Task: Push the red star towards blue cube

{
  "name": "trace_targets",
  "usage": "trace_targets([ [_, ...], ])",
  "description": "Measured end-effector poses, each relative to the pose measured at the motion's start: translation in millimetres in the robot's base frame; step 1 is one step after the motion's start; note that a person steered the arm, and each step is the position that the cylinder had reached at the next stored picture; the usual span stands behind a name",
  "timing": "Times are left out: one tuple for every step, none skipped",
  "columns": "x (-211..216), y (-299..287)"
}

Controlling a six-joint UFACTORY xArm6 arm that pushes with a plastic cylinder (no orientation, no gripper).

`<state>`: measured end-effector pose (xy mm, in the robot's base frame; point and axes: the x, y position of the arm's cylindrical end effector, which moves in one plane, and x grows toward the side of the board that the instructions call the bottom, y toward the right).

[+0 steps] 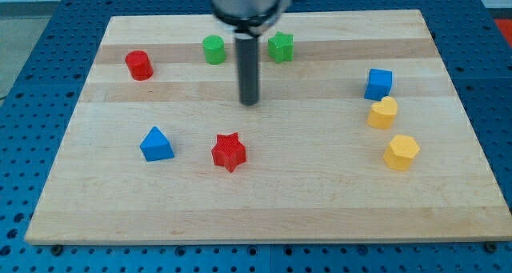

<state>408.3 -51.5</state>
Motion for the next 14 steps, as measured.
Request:
trace_targets([
  [39,-31],
  [68,-44],
  [101,-21],
  [131,60],
  [147,114],
  [148,114],
  [148,114],
  [146,129],
  [168,191],
  [172,177],
  [196,141],
  [210,187],
  [202,279],
  [188,321],
])
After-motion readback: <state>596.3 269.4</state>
